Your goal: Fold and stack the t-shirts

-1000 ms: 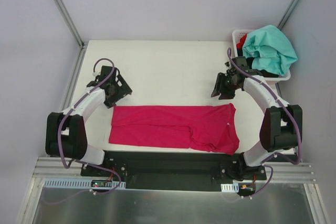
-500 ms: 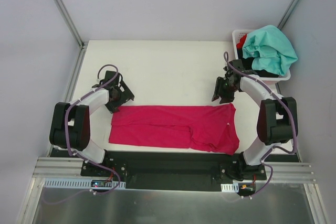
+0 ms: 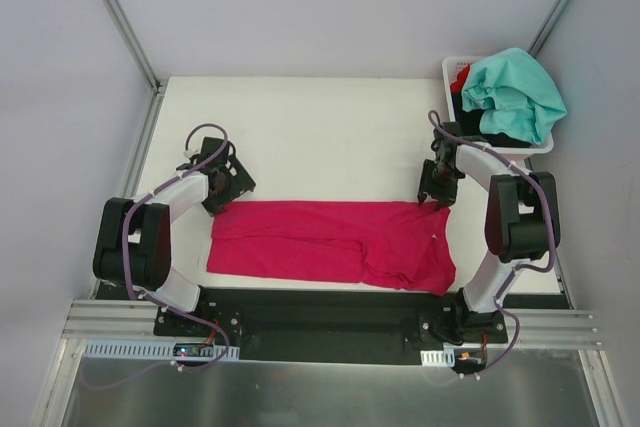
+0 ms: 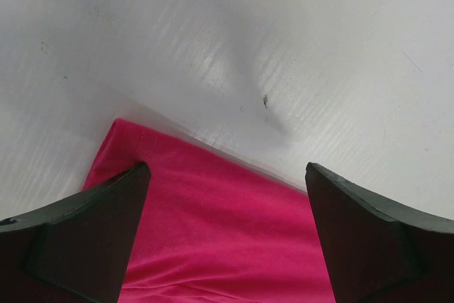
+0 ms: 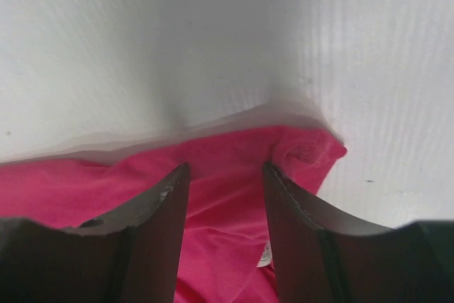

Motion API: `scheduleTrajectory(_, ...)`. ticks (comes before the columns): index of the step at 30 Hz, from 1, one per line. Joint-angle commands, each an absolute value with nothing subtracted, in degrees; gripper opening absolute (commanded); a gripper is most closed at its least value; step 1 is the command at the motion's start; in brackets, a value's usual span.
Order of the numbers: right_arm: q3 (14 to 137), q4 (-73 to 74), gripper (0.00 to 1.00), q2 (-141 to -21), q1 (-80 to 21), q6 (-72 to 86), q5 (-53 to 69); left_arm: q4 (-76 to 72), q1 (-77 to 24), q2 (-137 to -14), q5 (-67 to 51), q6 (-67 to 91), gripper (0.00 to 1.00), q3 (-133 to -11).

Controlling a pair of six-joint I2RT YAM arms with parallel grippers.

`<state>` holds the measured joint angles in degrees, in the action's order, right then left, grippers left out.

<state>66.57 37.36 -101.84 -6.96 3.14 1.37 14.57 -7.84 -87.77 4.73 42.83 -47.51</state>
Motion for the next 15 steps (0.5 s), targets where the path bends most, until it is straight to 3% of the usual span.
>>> scheduleTrajectory(1,67.15,43.33,0.5,-100.64,-6.68,2.9,-6.75,16.26,-7.65,-87.71,8.0,42.27,0.93,-46.58)
scheduleTrajectory(9,65.57,42.89,0.49,-101.6,-6.42,2.81,-9.84,16.35,-7.65,-87.19,8.88,41.75,0.93,-46.58)
scheduleTrajectory(15,67.06,39.29,0.48,-98.71,-6.5,1.93,-4.93,16.79,-7.47,-87.19,9.23,40.87,0.93,-47.72)
